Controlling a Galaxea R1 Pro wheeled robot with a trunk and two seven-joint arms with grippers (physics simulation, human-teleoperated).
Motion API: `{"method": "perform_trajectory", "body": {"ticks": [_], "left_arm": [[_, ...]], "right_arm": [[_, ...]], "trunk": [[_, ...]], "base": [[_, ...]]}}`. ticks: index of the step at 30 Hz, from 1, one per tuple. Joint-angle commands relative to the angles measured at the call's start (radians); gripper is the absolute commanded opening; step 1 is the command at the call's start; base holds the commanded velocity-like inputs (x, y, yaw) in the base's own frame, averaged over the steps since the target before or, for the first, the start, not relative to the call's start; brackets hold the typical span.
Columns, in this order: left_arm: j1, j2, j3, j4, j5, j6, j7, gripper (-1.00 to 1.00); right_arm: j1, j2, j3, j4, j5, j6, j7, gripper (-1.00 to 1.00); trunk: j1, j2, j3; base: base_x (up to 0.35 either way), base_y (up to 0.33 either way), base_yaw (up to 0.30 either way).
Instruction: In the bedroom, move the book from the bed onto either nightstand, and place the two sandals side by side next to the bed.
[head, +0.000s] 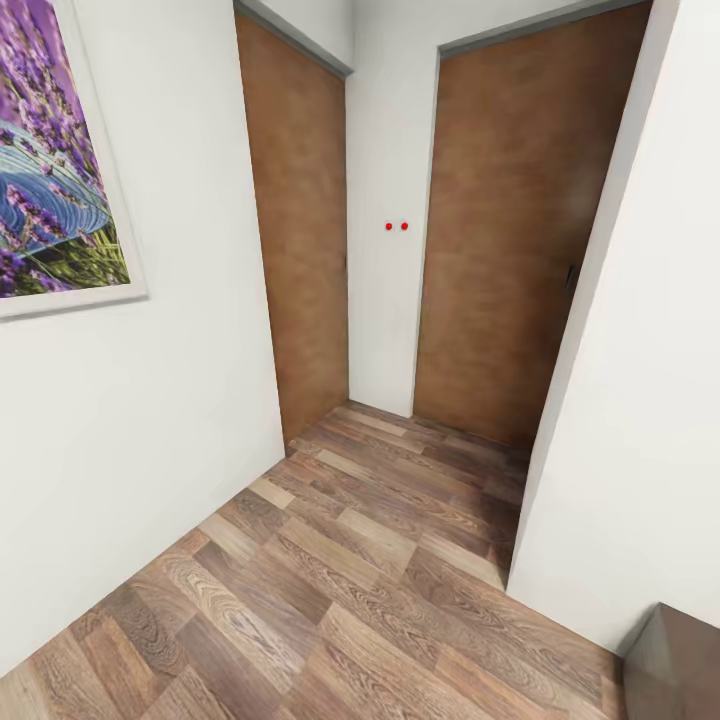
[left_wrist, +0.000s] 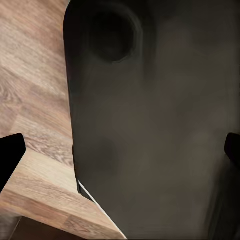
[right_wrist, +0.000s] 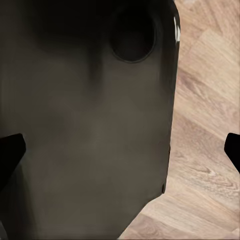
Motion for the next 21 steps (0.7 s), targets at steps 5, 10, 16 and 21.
{"method": "perform_trajectory", "body": {"ticks": [5,10,16,21], "left_arm": [[-0.002,-0.014,0.003,-0.017,0.002,-0.002,-0.005,1.00],[-0.002,-0.018,0.003,-0.041,0.003,-0.009,-0.004,1.00],[-0.002,-0.018,0.003,-0.075,0.003,-0.011,-0.004,1.00],[-0.002,-0.018,0.003,-0.090,0.002,-0.014,-0.004,1.00]], "right_arm": [[-0.011,-0.002,-0.003,0.002,0.000,0.001,0.001,1.00],[-0.011,-0.002,-0.003,0.001,0.000,0.001,0.002,1.00],[-0.011,-0.002,-0.003,0.000,0.000,0.000,0.001,1.00],[-0.011,-0.002,-0.004,-0.001,0.001,0.000,0.001,1.00]], "trunk": [[0.000,0.000,0.000],[0.000,0.000,0.000],[0.000,0.000,0.000],[0.000,0.000,0.000]], "base": [[0.000,0.000,0.000],[0.000,0.000,0.000],[0.000,0.000,0.000],[0.000,0.000,0.000]]}}
